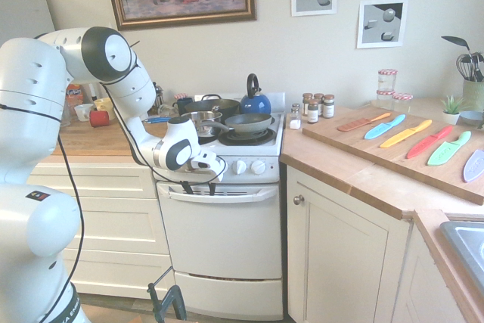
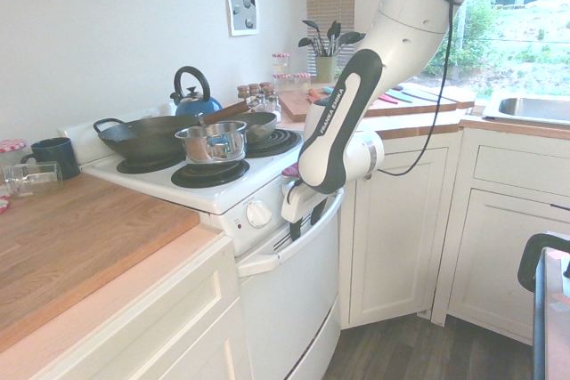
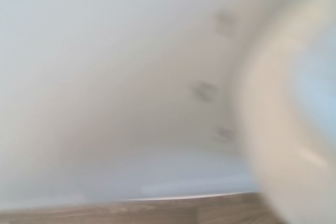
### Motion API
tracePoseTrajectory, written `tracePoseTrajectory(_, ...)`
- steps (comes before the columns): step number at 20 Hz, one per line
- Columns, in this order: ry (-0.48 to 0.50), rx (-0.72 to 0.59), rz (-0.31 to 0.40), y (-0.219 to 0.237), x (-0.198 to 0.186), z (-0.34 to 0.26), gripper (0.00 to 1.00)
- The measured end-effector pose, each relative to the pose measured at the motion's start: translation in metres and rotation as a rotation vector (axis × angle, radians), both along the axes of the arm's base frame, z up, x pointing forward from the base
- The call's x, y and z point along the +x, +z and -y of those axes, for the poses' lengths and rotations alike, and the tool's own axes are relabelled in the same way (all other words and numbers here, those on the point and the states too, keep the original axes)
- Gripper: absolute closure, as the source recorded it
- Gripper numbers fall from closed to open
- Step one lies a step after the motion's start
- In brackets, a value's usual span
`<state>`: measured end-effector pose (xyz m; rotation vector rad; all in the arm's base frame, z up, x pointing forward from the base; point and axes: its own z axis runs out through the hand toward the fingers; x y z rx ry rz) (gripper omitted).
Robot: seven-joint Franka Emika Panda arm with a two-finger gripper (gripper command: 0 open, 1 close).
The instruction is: Open the oven
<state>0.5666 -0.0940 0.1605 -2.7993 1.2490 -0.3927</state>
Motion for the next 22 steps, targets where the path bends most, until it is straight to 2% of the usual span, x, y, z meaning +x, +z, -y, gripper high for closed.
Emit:
tracePoseTrajectory(5, 0.002, -0.020, 0.011, -0.006, -0.020, 0.028, 0.00)
tracePoseTrajectory(9, -0.059, 0.007, -0.086, -0.038, -0.076, 0.061, 0.00)
tracePoseTrajectory(11, -0.047, 0.009, -0.122, -0.050, -0.100, 0.074, 0.00)
tracePoseTrajectory(19, -0.012, -0.001, -0.152, -0.062, -0.143, 0.106, 0.00)
tracePoseTrajectory(22, -0.042, -0.016, -0.151, -0.049, -0.160, 0.125, 0.00)
